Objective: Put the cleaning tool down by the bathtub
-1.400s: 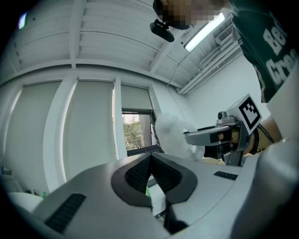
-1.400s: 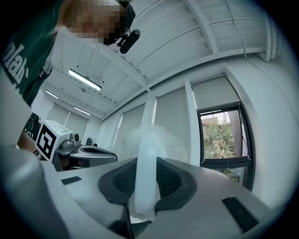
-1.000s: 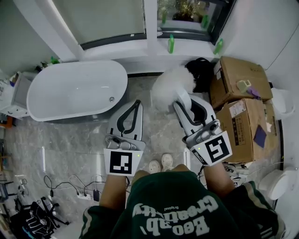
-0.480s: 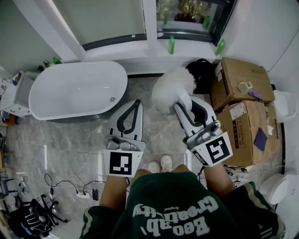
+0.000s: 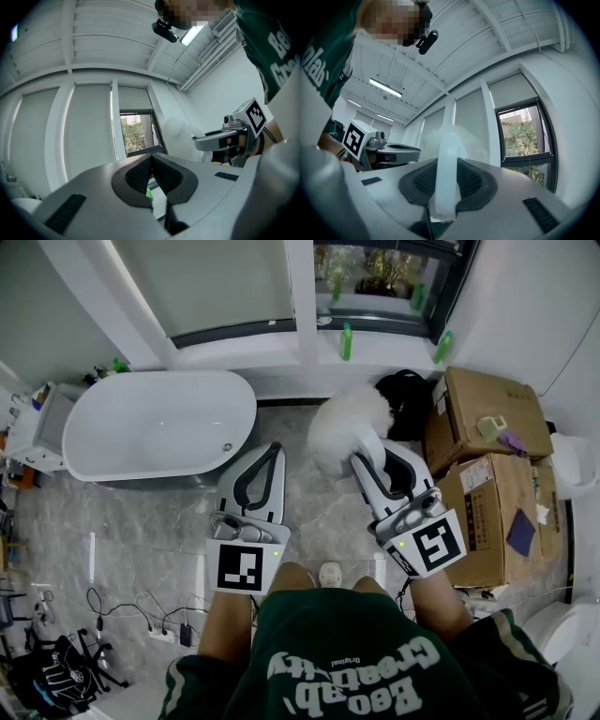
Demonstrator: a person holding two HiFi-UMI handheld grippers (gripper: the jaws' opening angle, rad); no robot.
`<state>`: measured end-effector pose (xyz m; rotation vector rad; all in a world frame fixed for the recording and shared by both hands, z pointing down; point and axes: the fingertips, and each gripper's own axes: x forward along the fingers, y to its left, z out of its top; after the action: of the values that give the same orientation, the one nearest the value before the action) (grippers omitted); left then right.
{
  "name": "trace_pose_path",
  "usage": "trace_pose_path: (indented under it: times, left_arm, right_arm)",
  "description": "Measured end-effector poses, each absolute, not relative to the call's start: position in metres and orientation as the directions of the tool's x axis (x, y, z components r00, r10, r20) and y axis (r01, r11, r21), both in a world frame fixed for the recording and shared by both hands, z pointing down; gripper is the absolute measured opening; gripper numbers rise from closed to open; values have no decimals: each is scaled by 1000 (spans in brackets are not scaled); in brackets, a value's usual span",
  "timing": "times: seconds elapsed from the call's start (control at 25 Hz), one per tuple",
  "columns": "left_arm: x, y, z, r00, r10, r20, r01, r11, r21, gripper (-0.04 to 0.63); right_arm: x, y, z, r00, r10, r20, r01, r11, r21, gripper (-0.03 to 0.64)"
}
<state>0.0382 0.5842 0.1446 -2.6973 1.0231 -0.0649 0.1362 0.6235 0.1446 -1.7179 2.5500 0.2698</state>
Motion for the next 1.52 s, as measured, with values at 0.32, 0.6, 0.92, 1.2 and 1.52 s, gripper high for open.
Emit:
trace_pose_path:
  times: [0.32,0.6,0.92,1.2,1.52]
  left_arm:
    - [50,579,141,760,-648,-41,-629,-718,-297,8]
    - [61,547,143,764,-640,-75,-627,-712,-316,8]
    - [74,480,149,775,-624,-103,-619,-713,-330,8]
    - [83,379,145,800,-590,-110,-573,-698,-429,8]
    - [93,245,138,814,-575,-82,-550,-717,-428,8]
  right_arm:
    - [152,620,148,-371,-916,-155,-928,360,92,95]
    - [160,591,152,-368,-911,-186,-929,352,116,95]
    - [172,527,170,-356,-918,-175,-933,338,126,95]
    - [175,417,169,-346,-921,-180,-936,326,132,95]
    - [180,286,166,-320,-935,-154,-945,304,117,95]
